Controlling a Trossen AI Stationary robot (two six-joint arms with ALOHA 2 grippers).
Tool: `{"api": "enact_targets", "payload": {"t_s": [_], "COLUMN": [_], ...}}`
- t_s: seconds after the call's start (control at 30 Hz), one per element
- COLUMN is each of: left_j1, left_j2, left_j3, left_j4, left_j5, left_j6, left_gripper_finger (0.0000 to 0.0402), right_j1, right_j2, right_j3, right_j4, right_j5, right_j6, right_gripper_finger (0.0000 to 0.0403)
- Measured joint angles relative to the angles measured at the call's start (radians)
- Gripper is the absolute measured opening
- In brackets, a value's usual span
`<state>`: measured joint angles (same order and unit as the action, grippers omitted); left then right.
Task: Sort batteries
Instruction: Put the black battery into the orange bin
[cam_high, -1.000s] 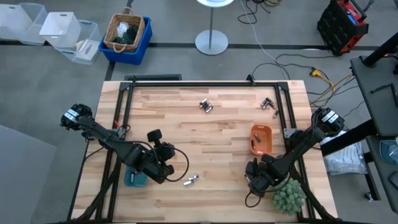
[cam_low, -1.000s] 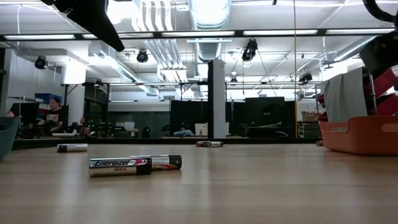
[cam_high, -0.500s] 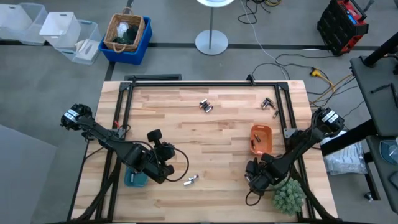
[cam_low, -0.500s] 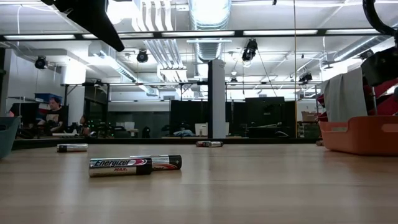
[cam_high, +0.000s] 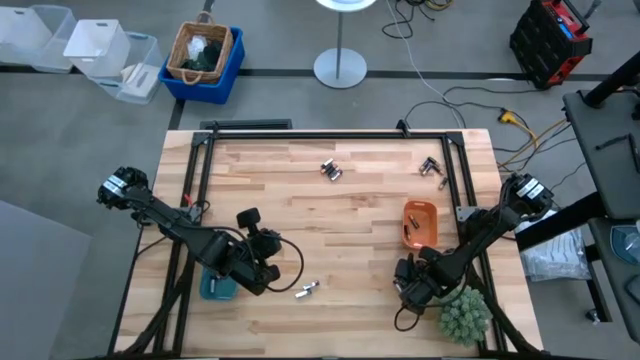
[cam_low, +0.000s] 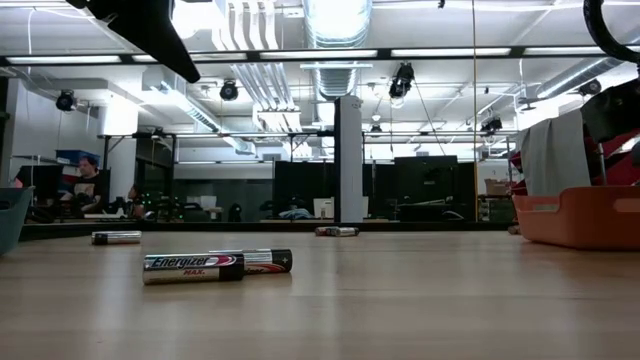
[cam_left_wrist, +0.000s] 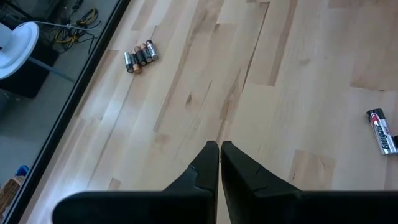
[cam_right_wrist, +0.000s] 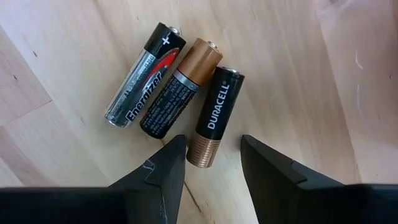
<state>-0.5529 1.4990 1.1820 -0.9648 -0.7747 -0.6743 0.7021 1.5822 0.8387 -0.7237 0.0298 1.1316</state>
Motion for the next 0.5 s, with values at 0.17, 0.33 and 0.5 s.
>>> {"api": "enact_targets", "payload": {"t_s": [0.17,0.33,0.5], "left_j1": [0.000,0.000,0.000], "left_j2": [0.000,0.000,0.000], "left_j3": [0.000,0.000,0.000], "left_j4": [0.000,0.000,0.000], "left_j5": [0.000,0.000,0.000], "left_j6": [0.000,0.000,0.000], "left_gripper_finger": [0.0000,0.0000,0.0000], "right_j1": [0.000,-0.001,-0.001], "right_j2": [0.000,0.001,0.001], "right_j3": [0.000,-0.001,-0.001], "right_j4": [0.003,0.004,0.004], "right_j5": [-0.002,-0.005,-0.013], "right_j6": [-0.005,-0.006,-0.006], "right_gripper_finger": [0.0123,0.0084,0.0053]}}
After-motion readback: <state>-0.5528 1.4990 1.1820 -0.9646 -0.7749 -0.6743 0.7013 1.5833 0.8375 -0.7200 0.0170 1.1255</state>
